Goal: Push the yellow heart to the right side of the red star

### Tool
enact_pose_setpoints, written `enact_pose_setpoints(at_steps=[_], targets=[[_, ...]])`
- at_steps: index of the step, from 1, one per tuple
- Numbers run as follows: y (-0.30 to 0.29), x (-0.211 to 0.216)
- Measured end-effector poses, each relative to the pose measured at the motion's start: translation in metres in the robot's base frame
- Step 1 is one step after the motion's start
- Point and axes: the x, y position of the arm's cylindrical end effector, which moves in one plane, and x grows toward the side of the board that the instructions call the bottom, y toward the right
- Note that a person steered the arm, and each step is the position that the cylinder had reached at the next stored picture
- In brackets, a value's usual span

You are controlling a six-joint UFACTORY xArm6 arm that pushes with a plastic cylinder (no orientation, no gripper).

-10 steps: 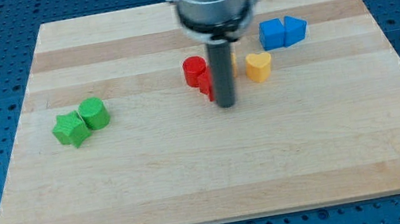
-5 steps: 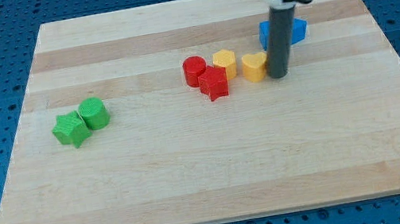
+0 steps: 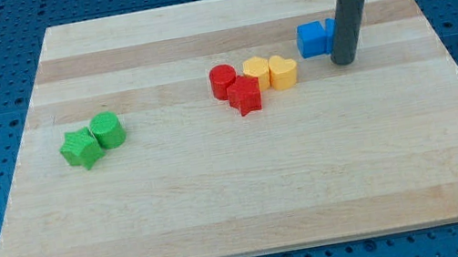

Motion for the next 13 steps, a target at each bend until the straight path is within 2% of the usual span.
enact_pose_setpoints(at_steps=[2,4,6,7,9,11,13], targets=[[-0.039,0.029],[-0.028,-0.011],[-0.094,0.023],[-0.102,0.032],[-0.042,0.044],[-0.075,0.089],[-0.098,0.078]])
